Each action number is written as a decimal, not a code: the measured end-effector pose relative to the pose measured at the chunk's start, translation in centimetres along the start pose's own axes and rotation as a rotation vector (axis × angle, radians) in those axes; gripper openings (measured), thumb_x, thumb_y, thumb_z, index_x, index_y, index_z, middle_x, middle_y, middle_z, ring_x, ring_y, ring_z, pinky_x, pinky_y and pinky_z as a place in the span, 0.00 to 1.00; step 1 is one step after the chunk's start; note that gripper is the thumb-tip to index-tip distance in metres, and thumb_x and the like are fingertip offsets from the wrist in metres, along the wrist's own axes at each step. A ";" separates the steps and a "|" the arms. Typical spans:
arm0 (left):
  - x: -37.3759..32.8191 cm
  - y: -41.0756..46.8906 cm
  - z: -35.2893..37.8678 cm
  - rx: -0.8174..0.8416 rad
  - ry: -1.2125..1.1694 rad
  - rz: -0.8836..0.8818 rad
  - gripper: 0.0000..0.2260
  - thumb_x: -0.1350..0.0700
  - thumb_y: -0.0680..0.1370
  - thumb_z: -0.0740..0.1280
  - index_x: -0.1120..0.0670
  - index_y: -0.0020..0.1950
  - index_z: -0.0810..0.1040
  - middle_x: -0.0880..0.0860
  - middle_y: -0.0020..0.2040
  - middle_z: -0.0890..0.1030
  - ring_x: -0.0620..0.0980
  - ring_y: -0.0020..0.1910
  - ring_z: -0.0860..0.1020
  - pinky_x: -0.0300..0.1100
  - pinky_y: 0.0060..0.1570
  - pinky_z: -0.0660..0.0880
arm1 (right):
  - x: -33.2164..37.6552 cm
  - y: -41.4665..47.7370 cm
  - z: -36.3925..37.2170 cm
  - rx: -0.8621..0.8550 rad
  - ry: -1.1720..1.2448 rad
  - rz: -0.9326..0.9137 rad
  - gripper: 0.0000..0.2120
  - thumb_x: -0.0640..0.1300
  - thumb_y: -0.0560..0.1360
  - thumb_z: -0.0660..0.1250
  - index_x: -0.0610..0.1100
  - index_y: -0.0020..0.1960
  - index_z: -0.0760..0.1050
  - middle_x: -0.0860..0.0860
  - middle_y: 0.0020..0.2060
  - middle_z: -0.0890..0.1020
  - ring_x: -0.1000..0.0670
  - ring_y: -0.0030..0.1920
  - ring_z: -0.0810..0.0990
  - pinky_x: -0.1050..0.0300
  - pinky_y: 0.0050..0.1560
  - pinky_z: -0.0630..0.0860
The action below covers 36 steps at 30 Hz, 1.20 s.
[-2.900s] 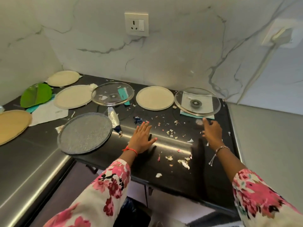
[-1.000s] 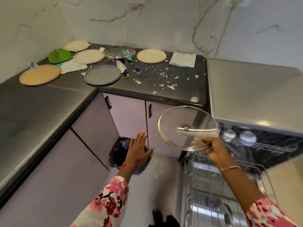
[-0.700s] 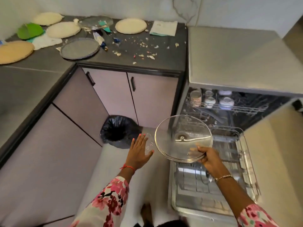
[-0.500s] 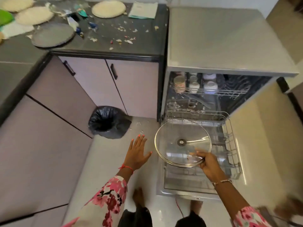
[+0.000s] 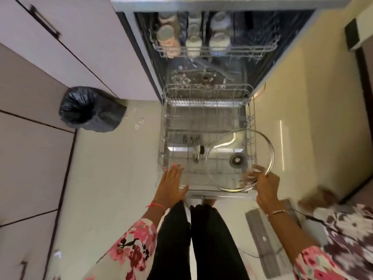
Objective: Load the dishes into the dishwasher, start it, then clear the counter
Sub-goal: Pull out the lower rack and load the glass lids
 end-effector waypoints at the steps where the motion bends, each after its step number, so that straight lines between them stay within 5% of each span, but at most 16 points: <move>1: -0.3 0.5 0.8 0.012 0.011 0.008 0.29 0.46 0.80 0.58 0.55 0.76 0.53 0.52 0.78 0.51 0.49 0.78 0.47 0.46 0.76 0.42 | 0.3 0.9 -0.3 -0.029 -0.049 -0.052 0.07 0.28 0.74 0.61 0.35 0.49 0.76 0.41 0.31 0.78 0.51 0.21 0.78 0.57 0.24 0.77; 3: -0.9 2.0 2.7 0.042 0.031 0.016 0.29 0.47 0.80 0.58 0.55 0.76 0.53 0.52 0.78 0.52 0.49 0.77 0.48 0.46 0.76 0.44 | 0.9 3.1 -0.6 -0.087 -0.180 -0.166 0.06 0.31 0.75 0.61 0.33 0.46 0.77 0.40 0.34 0.79 0.51 0.23 0.79 0.51 0.28 0.78; 7: -0.7 5.8 6.6 0.120 0.085 0.006 0.28 0.49 0.81 0.57 0.56 0.77 0.50 0.53 0.78 0.53 0.50 0.77 0.49 0.46 0.76 0.43 | 1.2 6.9 1.4 -0.128 -0.379 -0.292 0.08 0.30 0.71 0.60 0.23 0.41 0.73 0.28 0.37 0.78 0.32 0.35 0.78 0.37 0.36 0.74; 11: 0.5 9.8 10.8 0.172 0.129 -0.007 0.27 0.52 0.81 0.57 0.57 0.77 0.51 0.54 0.77 0.55 0.51 0.77 0.50 0.46 0.75 0.43 | 0.5 10.0 4.6 -0.127 -0.568 -0.411 0.08 0.31 0.74 0.61 0.32 0.36 0.74 0.45 0.30 0.74 0.46 0.31 0.72 0.64 0.29 0.61; 16: 2.9 13.9 15.6 0.245 0.227 0.008 0.24 0.54 0.83 0.53 0.58 0.77 0.49 0.55 0.78 0.51 0.52 0.77 0.49 0.48 0.76 0.47 | -1.1 13.0 8.3 -0.112 -0.667 -0.498 0.15 0.32 0.75 0.60 0.42 0.32 0.65 0.53 0.26 0.66 0.60 0.29 0.62 0.80 0.31 0.63; 19: 3.6 15.5 17.6 0.269 0.203 0.034 0.23 0.56 0.84 0.52 0.57 0.77 0.50 0.54 0.78 0.53 0.52 0.77 0.52 0.47 0.76 0.49 | -1.9 15.0 10.1 -0.105 -0.782 -0.517 0.07 0.33 0.75 0.60 0.33 0.42 0.75 0.45 0.33 0.72 0.54 0.29 0.66 0.75 0.29 0.65; 23: 4.0 16.2 18.4 0.228 0.068 0.035 0.21 0.60 0.83 0.54 0.56 0.76 0.57 0.55 0.73 0.67 0.52 0.72 0.66 0.44 0.73 0.60 | -2.2 16.4 12.8 -0.020 -0.873 -0.579 0.08 0.32 0.75 0.60 0.29 0.47 0.76 0.46 0.31 0.72 0.53 0.29 0.68 0.73 0.30 0.63; 27: 4.0 16.6 18.8 0.232 0.012 0.042 0.18 0.60 0.82 0.56 0.56 0.73 0.63 0.56 0.67 0.73 0.54 0.65 0.73 0.46 0.65 0.70 | -2.2 16.6 14.1 -0.026 -0.918 -0.620 0.09 0.34 0.76 0.60 0.30 0.52 0.75 0.36 0.42 0.80 0.40 0.44 0.79 0.59 0.40 0.69; 36: 3.8 16.5 18.7 0.204 -0.044 0.108 0.18 0.63 0.80 0.61 0.56 0.70 0.68 0.56 0.64 0.76 0.53 0.62 0.75 0.42 0.64 0.71 | -2.3 16.6 14.3 -0.071 -0.930 -0.600 0.09 0.37 0.77 0.61 0.30 0.50 0.75 0.38 0.41 0.79 0.45 0.39 0.75 0.58 0.38 0.69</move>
Point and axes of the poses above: each hand's wrist, its own y-axis towards the middle knuckle, its own z-axis out of the palm, x = y × z, the point moved 8 cm from there along y, towards the middle knuckle
